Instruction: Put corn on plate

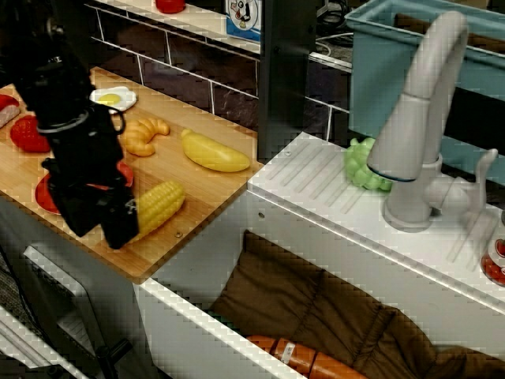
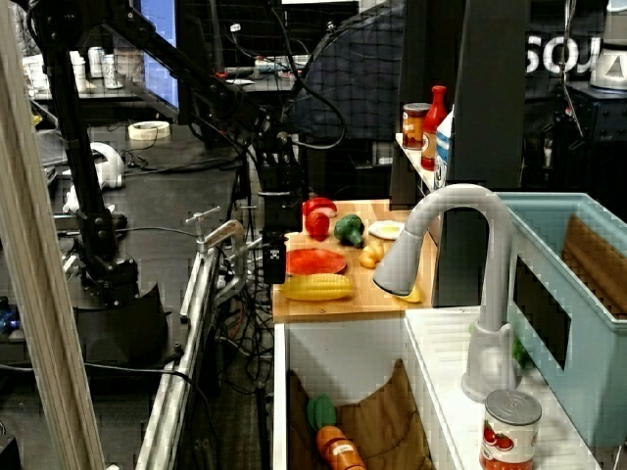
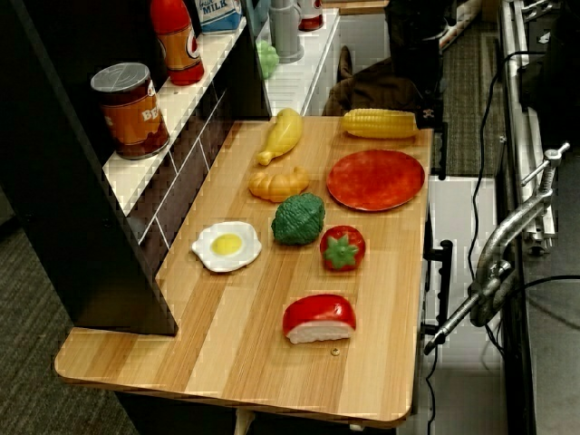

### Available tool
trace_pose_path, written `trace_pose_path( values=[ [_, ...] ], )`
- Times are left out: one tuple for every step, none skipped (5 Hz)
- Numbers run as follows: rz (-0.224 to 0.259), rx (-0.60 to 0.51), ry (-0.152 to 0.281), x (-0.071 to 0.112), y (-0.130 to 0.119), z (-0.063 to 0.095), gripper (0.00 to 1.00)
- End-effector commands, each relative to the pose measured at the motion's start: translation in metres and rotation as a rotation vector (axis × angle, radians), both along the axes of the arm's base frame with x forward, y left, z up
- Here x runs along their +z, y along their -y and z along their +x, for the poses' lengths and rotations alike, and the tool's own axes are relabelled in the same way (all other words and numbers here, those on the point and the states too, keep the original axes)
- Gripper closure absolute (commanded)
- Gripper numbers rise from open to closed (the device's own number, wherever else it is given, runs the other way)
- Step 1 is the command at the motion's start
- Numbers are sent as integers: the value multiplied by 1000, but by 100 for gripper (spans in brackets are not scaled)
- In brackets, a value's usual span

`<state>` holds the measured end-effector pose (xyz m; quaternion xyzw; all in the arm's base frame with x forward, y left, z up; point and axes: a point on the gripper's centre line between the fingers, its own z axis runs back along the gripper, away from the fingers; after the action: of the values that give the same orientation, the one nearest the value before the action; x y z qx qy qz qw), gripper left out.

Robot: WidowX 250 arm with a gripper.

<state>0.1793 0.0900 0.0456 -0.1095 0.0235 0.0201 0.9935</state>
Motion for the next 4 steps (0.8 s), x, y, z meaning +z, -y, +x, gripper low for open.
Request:
trace_pose_path(
  values=[
    [-9, 48, 70, 20, -5, 24, 0],
    [48, 48, 53, -6, -10, 29, 0],
    [71, 34, 150, -11, -22, 29, 0],
    [85, 48, 158, -27, -23, 36, 0]
  ],
)
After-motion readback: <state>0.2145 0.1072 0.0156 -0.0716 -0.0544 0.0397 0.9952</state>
